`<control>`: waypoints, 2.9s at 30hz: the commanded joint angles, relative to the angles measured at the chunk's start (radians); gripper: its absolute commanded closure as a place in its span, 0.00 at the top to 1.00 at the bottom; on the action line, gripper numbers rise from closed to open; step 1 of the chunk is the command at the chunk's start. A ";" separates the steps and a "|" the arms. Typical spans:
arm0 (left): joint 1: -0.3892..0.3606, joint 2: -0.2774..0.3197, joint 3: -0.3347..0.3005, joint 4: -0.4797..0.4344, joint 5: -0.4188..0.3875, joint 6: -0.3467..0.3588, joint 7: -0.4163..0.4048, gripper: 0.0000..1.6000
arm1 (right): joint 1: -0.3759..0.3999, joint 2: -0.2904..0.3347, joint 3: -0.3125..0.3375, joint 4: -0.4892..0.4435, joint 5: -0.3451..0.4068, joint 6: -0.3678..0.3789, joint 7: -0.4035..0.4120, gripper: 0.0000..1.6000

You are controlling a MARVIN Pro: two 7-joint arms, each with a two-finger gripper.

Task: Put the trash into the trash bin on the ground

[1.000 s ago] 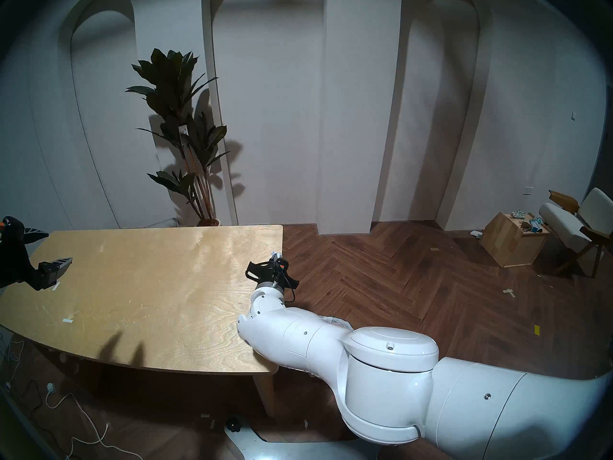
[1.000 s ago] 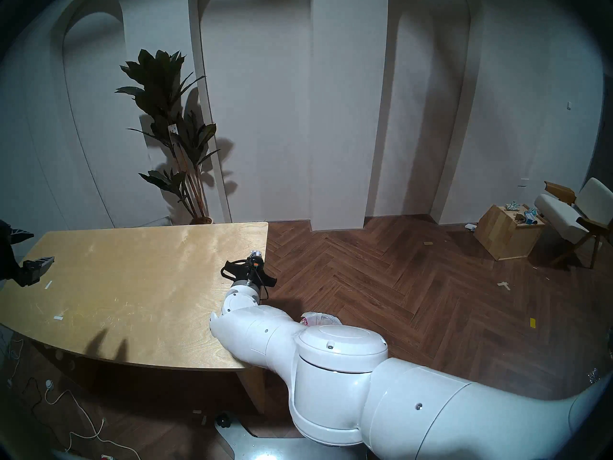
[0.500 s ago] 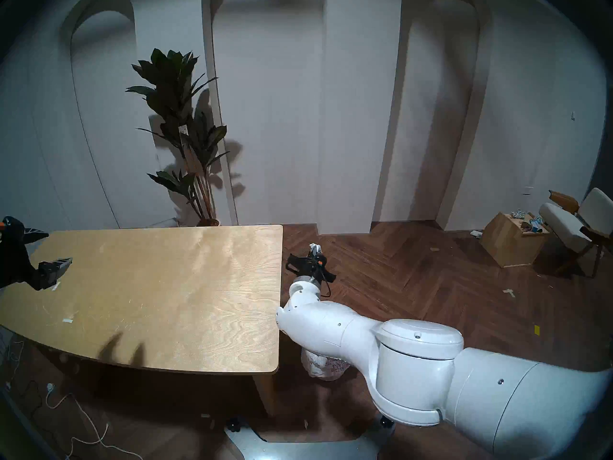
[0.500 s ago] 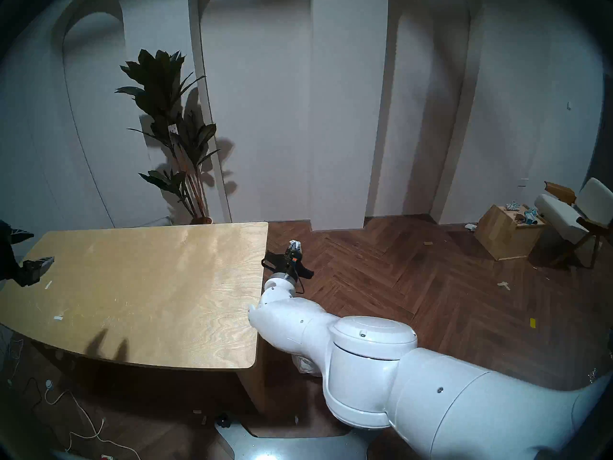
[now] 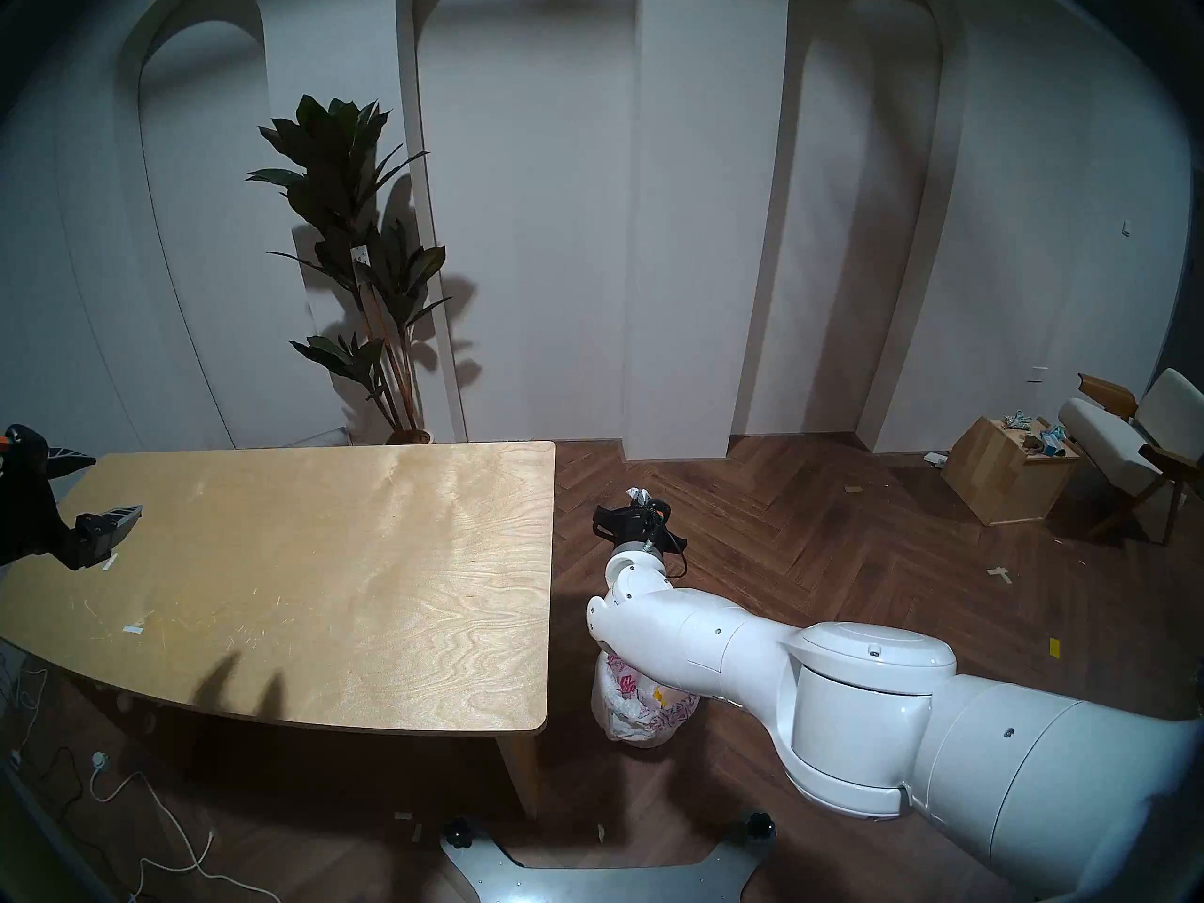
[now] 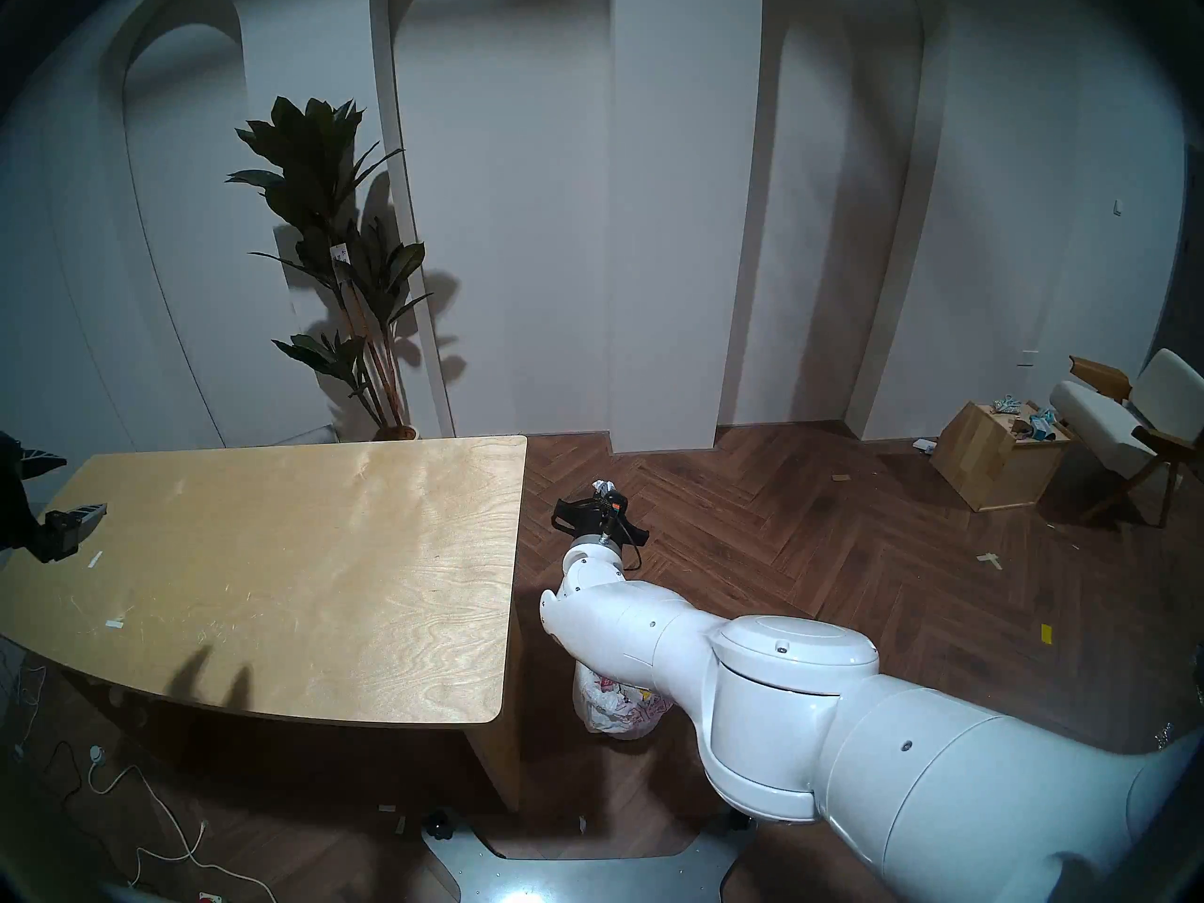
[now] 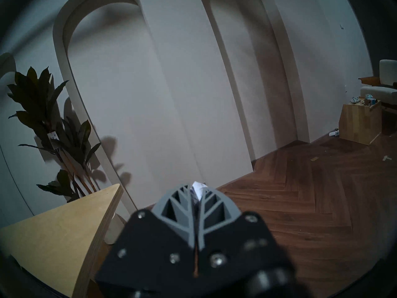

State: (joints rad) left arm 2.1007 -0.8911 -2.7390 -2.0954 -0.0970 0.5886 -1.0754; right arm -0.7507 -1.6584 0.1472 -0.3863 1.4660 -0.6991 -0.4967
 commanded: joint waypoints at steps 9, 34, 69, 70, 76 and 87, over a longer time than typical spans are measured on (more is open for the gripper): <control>-0.002 0.009 -0.007 -0.003 0.000 0.003 -0.002 1.00 | 0.002 -0.073 0.029 0.186 0.043 0.023 0.142 0.00; -0.003 0.009 -0.007 -0.003 0.001 0.003 -0.003 1.00 | 0.006 -0.087 0.048 0.244 0.074 0.009 0.214 0.00; -0.004 0.007 -0.006 -0.003 0.001 0.001 -0.002 1.00 | 0.040 -0.047 0.118 0.250 0.112 -0.156 0.279 1.00; -0.004 0.007 -0.006 -0.003 0.001 0.001 -0.002 1.00 | 0.050 -0.040 0.123 0.250 0.115 -0.172 0.280 1.00; -0.004 0.006 -0.005 -0.003 0.001 0.000 -0.001 1.00 | 0.091 0.014 0.126 0.261 0.111 -0.249 0.297 1.00; -0.012 0.012 0.021 -0.022 -0.012 -0.004 -0.004 1.00 | 0.057 0.081 0.115 0.282 0.093 -0.261 0.322 1.00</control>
State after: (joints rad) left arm 2.0983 -0.8920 -2.7354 -2.0959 -0.0976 0.5888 -1.0767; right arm -0.6971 -1.6218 0.2691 -0.1075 1.5703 -0.9393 -0.1906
